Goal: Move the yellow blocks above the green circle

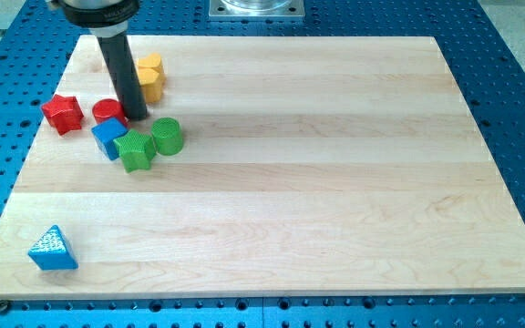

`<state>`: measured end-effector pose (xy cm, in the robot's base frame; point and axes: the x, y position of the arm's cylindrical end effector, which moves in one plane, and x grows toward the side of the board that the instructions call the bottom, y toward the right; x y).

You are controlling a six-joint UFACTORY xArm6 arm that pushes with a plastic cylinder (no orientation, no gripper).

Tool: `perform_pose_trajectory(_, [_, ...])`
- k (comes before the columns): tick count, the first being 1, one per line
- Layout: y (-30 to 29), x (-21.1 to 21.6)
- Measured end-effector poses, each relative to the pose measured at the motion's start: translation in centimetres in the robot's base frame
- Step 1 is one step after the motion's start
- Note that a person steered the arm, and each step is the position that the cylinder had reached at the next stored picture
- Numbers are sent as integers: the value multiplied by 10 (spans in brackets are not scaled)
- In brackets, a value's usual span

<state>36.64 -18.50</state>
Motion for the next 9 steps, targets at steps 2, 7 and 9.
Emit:
perform_pose_trajectory(2, [-26, -10])
perform_pose_trajectory(7, [9, -82])
perform_pose_trajectory(9, [84, -96])
